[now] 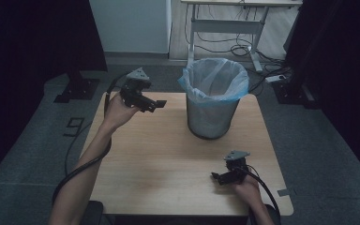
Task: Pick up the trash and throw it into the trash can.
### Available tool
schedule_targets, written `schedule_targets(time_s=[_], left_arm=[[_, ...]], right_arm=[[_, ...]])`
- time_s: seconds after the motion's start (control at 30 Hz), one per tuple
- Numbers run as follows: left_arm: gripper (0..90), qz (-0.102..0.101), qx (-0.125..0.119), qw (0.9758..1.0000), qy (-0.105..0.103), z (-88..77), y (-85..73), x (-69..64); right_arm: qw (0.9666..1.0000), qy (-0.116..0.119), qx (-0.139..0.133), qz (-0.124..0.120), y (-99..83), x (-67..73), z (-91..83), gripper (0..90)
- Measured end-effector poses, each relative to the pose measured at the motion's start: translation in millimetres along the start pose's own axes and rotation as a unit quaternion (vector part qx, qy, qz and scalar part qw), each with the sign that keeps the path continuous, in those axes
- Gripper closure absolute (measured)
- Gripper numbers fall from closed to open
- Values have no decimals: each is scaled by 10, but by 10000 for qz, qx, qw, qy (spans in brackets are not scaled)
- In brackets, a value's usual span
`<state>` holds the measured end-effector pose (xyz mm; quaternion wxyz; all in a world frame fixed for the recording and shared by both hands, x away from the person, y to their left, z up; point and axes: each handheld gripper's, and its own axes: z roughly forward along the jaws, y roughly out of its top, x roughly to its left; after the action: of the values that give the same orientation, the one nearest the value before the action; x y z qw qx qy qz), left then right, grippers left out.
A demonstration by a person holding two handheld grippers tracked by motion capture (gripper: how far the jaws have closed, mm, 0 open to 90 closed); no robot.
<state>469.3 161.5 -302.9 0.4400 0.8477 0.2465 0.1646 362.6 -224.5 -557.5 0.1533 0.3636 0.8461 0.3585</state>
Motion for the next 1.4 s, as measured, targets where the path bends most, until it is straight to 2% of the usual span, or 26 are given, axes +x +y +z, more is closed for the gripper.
schedule_targets(time_s=[0.37, 0.6, 0.63, 0.87, 0.93, 0.97, 1.33, 1.4], left_arm=[[0, -157, -45, 9998, 130, -178, -299, 92], [0, -265, -43, 9994, 215, -265, -530, 133], [0, -291, -31, 9993, 252, -282, -601, 136], [0, -362, 28, 9988, 343, -314, -821, 145], [0, -424, 35, 9983, 387, -328, -931, 158], [0, -424, 35, 9983, 387, -328, -931, 158], [0, -759, 6, 9963, 403, -299, -1392, 197], [0, -788, 0, 9961, 403, -292, -1428, 198]], right_arm=[[10000, -9, 0, 11, -1, 3, -1, 0], [10000, -14, 0, 20, -1, 5, -1, 0], [10000, -22, -8, 26, -2, 7, 0, 0], [10000, -30, -8, 34, -3, 9, -1, 0], [10000, -31, -8, 39, -3, 10, -1, 0], [10000, -31, -8, 39, -3, 10, -1, 0], [10000, -37, -11, 44, -3, 10, -1, 0], [10000, -36, -11, 45, -3, 11, -1, 0]])
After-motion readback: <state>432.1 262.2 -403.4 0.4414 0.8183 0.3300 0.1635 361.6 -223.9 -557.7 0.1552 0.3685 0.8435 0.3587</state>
